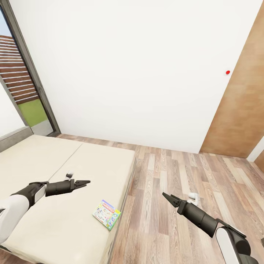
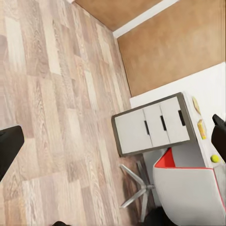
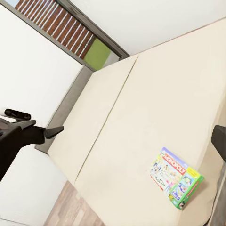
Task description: Put all the toys in the child's room - the three board games (two on the bed and one on the table), the two jigsaw puzzles on the table, and the tennis ball on the table - inside the toy box on the table in the child's room.
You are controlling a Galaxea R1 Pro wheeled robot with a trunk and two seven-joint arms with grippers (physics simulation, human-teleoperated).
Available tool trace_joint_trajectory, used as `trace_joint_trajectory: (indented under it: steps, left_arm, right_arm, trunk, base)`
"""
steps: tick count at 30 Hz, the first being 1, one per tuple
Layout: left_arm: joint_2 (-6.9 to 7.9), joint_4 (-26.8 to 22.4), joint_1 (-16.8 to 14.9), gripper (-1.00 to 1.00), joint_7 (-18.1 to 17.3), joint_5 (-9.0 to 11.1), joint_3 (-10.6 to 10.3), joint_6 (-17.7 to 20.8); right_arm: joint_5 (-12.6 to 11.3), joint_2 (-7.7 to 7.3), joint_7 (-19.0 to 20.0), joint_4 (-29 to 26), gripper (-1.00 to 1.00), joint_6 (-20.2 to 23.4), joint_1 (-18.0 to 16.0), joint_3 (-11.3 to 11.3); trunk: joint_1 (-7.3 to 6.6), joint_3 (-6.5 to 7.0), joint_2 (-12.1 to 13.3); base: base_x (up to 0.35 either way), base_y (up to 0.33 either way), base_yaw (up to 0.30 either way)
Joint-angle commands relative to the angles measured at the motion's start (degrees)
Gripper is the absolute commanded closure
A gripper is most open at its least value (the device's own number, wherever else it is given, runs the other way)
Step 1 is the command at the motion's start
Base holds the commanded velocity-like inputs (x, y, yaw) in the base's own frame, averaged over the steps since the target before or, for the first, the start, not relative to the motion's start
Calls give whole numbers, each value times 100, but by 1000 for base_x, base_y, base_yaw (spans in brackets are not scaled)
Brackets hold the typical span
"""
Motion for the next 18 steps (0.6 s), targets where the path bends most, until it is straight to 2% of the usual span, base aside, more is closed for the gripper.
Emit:
trace_joint_trajectory:
  steps: [1,4,11,18]
  left_arm:
    - [8,-3,-5,-100,-91,-22,21,52]
    - [13,-6,-3,-100,-163,-25,20,38]
    - [8,-8,3,-100,-204,-20,18,22]
    - [8,-8,37,-100,-219,-12,21,19]
  right_arm:
    - [-23,1,11,-4,-100,33,-5,-1]
    - [-20,2,17,-9,-100,25,-5,8]
    - [-19,2,37,-4,-100,14,-5,14]
    - [-19,7,49,-4,-100,11,-5,17]
  trunk:
    - [3,-11,-12]
    - [3,-6,-12]
    - [3,30,-12]
    - [3,52,-12]
  base:
    - [0,0,44]
    - [45,0,137]
    - [186,-19,216]
    - [35,-10,125]
